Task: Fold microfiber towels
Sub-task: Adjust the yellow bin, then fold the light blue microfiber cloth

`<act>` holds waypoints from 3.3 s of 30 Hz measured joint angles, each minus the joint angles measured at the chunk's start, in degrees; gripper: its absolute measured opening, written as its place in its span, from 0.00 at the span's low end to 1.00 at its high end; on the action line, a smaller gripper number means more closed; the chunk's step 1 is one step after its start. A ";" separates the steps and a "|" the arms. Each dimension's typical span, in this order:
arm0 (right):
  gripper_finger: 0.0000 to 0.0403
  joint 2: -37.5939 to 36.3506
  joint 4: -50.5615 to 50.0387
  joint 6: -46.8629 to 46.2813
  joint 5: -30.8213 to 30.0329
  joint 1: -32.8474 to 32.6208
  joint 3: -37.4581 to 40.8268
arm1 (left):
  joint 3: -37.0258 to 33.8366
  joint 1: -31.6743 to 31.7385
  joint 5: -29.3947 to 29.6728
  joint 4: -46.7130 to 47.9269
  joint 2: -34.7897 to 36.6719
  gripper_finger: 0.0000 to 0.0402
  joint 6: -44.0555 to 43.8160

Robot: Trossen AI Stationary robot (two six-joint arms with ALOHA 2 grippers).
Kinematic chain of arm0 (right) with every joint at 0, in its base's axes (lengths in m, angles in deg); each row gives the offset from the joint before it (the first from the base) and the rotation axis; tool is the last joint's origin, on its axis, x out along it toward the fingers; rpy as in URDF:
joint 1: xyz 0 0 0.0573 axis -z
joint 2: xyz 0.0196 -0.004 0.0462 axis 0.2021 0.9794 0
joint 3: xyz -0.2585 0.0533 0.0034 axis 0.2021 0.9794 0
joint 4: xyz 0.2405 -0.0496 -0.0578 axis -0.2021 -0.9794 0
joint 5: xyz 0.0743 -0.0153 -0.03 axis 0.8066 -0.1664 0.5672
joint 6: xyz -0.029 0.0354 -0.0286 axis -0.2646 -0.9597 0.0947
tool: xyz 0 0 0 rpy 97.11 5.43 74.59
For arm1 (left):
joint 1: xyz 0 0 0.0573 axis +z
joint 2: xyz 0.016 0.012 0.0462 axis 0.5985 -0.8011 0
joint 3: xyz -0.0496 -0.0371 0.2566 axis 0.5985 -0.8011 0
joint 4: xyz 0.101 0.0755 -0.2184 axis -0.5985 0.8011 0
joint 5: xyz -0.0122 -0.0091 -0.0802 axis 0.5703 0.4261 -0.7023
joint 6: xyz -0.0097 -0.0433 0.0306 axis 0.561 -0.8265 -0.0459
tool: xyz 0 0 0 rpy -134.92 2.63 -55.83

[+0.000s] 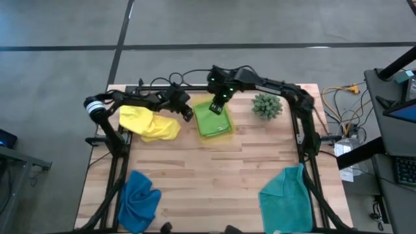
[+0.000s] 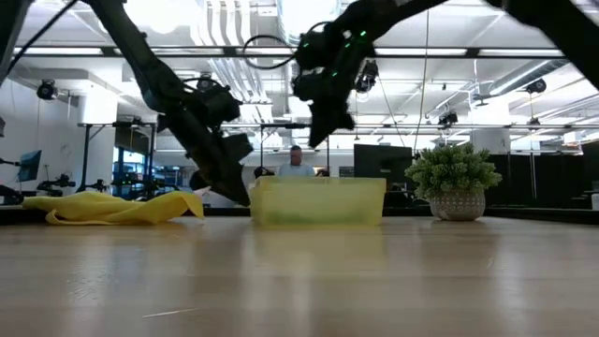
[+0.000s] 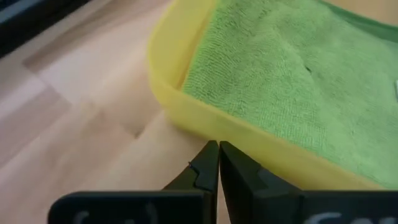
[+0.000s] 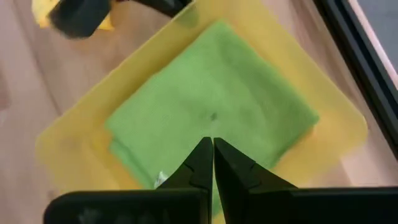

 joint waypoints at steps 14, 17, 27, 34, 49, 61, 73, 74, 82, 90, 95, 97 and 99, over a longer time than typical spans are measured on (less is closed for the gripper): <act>0.02 -29.64 23.85 -22.30 1.18 -15.25 40.16 | 9.70 0.00 -0.11 -3.16 -6.28 0.00 0.05; 0.02 -28.86 34.37 -24.08 0.83 -20.06 46.00 | 10.32 0.06 -0.15 -2.39 -6.19 0.00 0.00; 0.02 -18.28 37.79 -23.98 -5.41 -22.37 49.13 | 7.97 0.26 0.50 8.27 3.47 0.00 0.15; 0.02 -11.80 37.08 -19.13 -9.07 -20.34 43.96 | 3.96 0.24 2.79 10.19 14.50 0.00 -0.04; 0.02 -10.44 32.42 -15.82 -10.53 -16.87 39.62 | 0.83 0.37 5.54 13.04 25.53 0.00 -1.52; 0.02 -34.72 30.66 -26.66 -14.37 -26.96 41.17 | 0.90 -0.16 -6.27 3.27 29.05 0.00 -1.52; 0.02 -40.05 77.76 -44.21 -41.62 -37.14 56.67 | 1.18 -1.14 -24.11 -34.49 23.12 0.00 -16.18; 0.02 -39.34 86.74 -40.28 -46.88 -36.48 57.39 | 1.22 -1.24 -23.99 -36.31 23.05 0.00 -15.66; 0.02 -46.81 144.53 17.41 -57.77 -35.39 63.75 | 1.88 -3.21 -28.27 -37.78 23.80 0.00 -24.06; 0.02 -67.05 130.63 9.66 -44.55 -35.83 69.22 | 1.53 -5.85 -28.35 -37.10 25.92 0.00 -25.62; 0.02 -77.30 113.81 -6.12 -36.37 -35.95 71.51 | 1.42 -9.30 -27.71 -36.67 27.12 0.00 -28.53; 0.02 -82.07 102.47 -14.75 -25.29 -35.94 72.19 | 0.76 -11.00 -27.88 -36.45 27.27 0.00 -29.98; 0.02 -85.89 92.14 -22.10 -15.35 -35.88 72.06 | -0.20 -12.82 -27.92 -36.32 27.51 0.00 -30.96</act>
